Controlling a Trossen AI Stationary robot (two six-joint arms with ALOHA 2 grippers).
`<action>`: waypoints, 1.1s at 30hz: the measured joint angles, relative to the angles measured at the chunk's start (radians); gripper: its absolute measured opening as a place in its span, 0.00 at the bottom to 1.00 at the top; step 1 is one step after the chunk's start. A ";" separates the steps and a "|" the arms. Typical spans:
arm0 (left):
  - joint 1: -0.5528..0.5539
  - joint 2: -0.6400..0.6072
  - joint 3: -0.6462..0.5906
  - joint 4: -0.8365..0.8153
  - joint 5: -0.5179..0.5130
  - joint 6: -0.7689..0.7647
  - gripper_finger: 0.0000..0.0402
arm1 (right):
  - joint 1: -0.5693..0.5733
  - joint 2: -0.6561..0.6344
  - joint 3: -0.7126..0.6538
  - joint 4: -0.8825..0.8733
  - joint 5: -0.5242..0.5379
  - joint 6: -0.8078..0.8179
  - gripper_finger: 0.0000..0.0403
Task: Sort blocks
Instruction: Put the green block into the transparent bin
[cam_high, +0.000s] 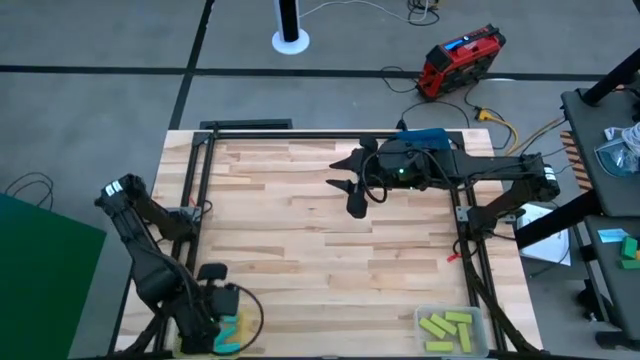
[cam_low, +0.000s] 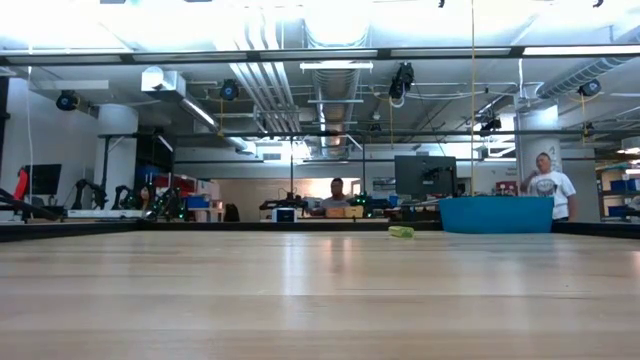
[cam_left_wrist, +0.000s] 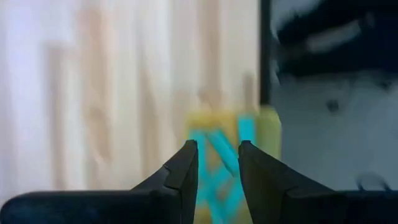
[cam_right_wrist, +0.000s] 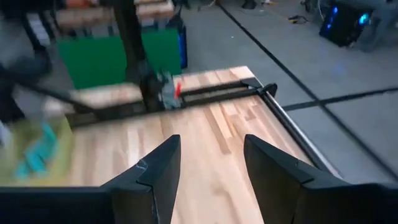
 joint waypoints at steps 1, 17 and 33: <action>0.008 -0.002 0.019 -0.010 -0.054 0.000 0.23 | -0.003 0.000 0.010 -0.004 0.000 0.026 0.42; 0.093 -0.060 0.077 -0.207 -0.805 -0.090 0.23 | -0.265 0.271 0.442 -0.571 0.001 0.477 0.38; 0.108 -0.057 0.023 -0.250 -0.793 -0.125 0.23 | -0.509 0.652 0.495 -0.959 -0.141 0.522 0.57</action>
